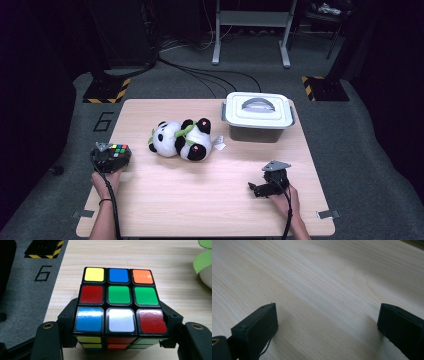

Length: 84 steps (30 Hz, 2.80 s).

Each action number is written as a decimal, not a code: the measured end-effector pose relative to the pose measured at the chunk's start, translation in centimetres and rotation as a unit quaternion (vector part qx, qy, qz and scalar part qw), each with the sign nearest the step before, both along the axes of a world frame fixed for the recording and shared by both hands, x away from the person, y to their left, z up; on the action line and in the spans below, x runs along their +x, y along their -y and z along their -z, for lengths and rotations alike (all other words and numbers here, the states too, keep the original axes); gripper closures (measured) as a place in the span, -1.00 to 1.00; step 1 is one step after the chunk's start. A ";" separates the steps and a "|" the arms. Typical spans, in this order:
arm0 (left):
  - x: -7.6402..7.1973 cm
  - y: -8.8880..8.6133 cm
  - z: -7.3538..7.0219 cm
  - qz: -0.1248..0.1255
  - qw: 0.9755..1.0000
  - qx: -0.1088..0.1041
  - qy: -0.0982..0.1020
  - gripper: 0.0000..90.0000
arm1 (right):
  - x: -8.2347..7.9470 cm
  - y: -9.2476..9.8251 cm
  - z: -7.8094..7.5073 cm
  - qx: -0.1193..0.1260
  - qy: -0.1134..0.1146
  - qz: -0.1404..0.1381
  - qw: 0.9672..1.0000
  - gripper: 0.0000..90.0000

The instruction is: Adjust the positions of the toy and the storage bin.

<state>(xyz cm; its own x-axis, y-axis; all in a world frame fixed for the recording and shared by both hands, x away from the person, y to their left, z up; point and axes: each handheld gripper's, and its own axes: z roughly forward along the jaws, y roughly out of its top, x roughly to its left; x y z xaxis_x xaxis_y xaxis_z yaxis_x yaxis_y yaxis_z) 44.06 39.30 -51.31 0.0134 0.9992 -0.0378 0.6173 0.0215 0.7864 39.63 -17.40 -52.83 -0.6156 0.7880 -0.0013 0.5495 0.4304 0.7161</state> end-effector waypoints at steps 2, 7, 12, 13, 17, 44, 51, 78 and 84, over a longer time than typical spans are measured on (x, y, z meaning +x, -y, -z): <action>-0.1 0.0 -0.2 0.001 1.000 0.000 0.004 -0.44 | 0.0 0.0 0.0 0.000 0.000 0.000 1.000 -0.95; -1.0 0.2 -1.3 0.008 1.000 0.015 0.008 -0.67 | 0.0 0.0 0.0 0.000 0.000 0.000 1.000 -0.95; -1.9 0.0 -3.1 0.018 1.000 0.007 0.024 -0.76 | 0.0 0.0 0.0 0.000 0.000 0.000 1.000 -0.95; -2.1 0.1 -3.5 0.022 0.999 0.006 0.026 -0.78 | 0.0 0.0 0.0 0.000 0.000 0.000 1.000 -0.95; -2.4 1.0 -4.8 0.050 0.998 0.002 0.025 -0.85 | 0.0 0.0 0.0 0.000 0.000 0.000 1.000 -0.95; 0.6 11.4 -11.3 0.216 0.976 -0.006 0.026 -1.00 | 0.0 0.0 0.0 0.001 0.000 0.000 1.000 -0.95; 1.7 13.8 -11.4 0.242 0.970 -0.006 0.025 -1.00 | 0.0 0.0 0.0 0.001 0.000 0.001 1.000 -0.94; 4.8 19.0 -7.3 0.258 0.966 -0.006 0.018 0.65 | 0.0 0.0 0.0 0.004 0.001 0.002 1.000 -0.93; 4.1 18.3 -7.7 0.266 0.963 0.013 0.029 0.67 | 0.0 0.1 0.0 0.001 0.000 0.001 1.000 -0.93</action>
